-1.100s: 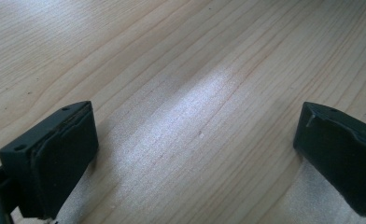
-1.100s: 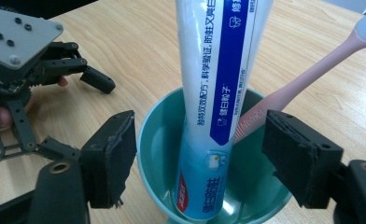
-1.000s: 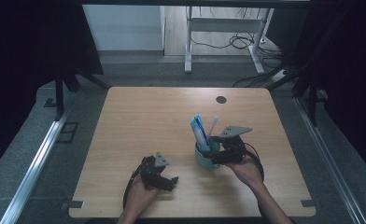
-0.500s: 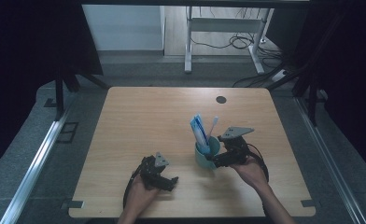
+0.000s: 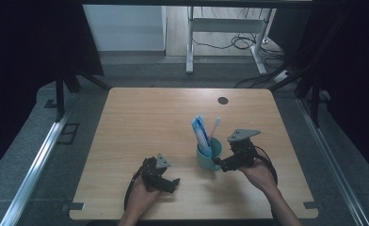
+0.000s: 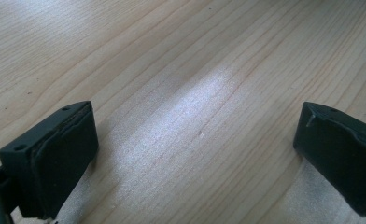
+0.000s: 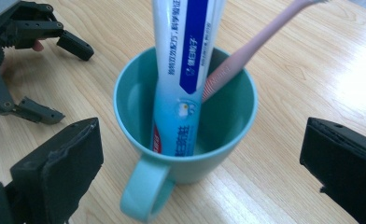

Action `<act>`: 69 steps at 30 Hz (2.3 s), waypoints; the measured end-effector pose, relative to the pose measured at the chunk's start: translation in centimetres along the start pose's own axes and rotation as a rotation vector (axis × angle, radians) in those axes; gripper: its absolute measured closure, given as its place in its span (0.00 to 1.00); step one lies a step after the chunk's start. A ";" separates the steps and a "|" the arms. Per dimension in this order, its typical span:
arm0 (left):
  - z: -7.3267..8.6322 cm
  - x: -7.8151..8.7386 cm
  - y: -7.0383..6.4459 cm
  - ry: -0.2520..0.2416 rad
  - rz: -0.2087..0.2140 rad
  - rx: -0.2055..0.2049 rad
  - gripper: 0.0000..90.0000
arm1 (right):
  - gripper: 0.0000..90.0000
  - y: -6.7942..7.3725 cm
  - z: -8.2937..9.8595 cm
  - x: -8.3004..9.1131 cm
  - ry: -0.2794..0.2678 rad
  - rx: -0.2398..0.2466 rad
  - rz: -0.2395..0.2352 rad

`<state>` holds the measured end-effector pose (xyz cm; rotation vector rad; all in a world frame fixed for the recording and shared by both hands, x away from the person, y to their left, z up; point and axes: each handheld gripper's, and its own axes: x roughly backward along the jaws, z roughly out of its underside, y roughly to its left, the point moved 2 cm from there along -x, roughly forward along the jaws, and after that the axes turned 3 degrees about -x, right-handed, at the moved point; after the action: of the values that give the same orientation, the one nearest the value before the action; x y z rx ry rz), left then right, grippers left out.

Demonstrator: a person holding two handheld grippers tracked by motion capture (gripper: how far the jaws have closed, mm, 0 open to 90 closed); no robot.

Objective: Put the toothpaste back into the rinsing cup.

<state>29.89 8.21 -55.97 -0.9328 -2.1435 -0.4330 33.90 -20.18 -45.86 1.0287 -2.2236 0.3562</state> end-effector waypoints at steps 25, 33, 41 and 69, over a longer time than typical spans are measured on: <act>0.0 0.0 0.0 0.000 0.000 0.000 0.00 | 0.00 -2.5 3.5 3.3 0.020 -0.027 0.083; 0.0 0.0 0.0 -0.001 0.000 0.004 0.00 | 0.00 -3.1 4.9 3.9 0.034 -0.045 0.109; 0.0 0.0 -0.1 0.000 -0.003 0.006 0.00 | 0.00 -3.8 6.8 4.4 0.044 -0.071 0.128; 0.0 0.0 -0.1 0.000 -0.001 0.008 0.00 | 0.00 -2.2 11.7 2.1 0.060 -0.094 0.111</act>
<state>29.78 8.15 -55.97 -0.9266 -2.1441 -0.4246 29.30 -28.56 -53.29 0.8370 -2.2269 0.3230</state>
